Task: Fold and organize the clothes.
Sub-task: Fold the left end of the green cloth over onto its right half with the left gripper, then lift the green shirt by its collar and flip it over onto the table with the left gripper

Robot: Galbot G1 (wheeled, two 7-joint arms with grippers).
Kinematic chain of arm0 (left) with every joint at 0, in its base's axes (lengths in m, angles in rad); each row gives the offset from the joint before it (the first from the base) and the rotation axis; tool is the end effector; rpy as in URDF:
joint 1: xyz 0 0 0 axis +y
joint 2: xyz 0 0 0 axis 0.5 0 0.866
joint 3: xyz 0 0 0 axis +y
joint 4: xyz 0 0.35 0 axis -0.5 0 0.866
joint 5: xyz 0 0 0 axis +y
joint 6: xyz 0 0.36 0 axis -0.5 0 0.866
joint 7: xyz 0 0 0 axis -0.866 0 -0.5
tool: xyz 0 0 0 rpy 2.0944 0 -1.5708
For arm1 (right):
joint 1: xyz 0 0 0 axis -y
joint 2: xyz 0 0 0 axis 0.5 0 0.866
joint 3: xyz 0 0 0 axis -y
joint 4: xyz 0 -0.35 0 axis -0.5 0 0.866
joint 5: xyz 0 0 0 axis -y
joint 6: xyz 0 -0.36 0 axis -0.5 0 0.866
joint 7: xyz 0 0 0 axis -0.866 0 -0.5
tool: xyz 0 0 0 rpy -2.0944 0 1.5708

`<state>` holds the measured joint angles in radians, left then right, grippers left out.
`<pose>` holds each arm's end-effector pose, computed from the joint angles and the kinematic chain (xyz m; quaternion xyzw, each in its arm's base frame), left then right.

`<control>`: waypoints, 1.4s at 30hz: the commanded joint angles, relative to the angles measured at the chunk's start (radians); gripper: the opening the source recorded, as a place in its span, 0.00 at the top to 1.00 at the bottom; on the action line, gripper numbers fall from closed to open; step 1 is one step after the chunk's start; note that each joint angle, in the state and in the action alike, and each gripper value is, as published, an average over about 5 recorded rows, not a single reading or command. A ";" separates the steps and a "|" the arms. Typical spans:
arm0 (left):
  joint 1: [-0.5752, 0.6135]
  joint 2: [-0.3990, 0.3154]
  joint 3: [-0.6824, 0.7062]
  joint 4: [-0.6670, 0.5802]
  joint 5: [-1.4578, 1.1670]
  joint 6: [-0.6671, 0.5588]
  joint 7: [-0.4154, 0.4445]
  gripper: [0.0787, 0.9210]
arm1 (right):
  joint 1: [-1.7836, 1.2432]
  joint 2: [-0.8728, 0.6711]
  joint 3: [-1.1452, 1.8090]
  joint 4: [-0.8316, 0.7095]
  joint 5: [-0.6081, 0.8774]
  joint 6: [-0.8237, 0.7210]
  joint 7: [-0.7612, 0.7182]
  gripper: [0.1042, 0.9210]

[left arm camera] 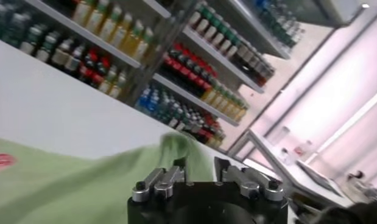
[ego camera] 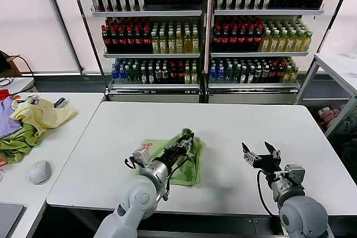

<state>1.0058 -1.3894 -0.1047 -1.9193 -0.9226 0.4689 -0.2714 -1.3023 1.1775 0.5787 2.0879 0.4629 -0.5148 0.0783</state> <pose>0.3191 -0.0944 -0.2352 -0.2300 -0.9121 0.2804 0.1912 0.2639 -0.0819 -0.2262 0.0459 -0.9894 -0.0104 0.1375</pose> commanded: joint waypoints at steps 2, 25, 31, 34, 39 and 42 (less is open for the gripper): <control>0.062 0.037 -0.068 -0.030 0.137 -0.054 0.039 0.43 | 0.008 0.003 -0.003 -0.007 0.002 0.002 -0.001 0.12; 0.170 0.124 -0.101 0.082 0.497 0.021 -0.030 0.20 | 0.000 0.014 -0.004 0.011 -0.006 0.003 0.000 0.12; 0.146 0.120 -0.117 0.111 0.347 0.090 -0.040 0.41 | -0.009 0.011 0.008 0.021 -0.001 0.002 0.001 0.12; 0.142 0.123 -0.143 0.119 0.257 0.110 -0.055 0.51 | -0.011 0.010 0.011 0.024 0.000 0.001 0.001 0.12; 0.149 0.131 -0.193 0.099 0.168 0.110 -0.061 0.69 | -0.009 0.012 0.009 0.029 0.000 0.001 0.002 0.12; 0.153 0.143 -0.243 0.071 0.104 0.104 -0.062 0.79 | -0.005 0.011 0.008 0.031 0.002 0.001 0.003 0.12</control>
<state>1.1511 -1.2589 -0.2629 -1.8212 -0.6042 0.5276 -0.3232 -1.3093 1.1889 0.5857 2.1154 0.4633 -0.5133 0.0804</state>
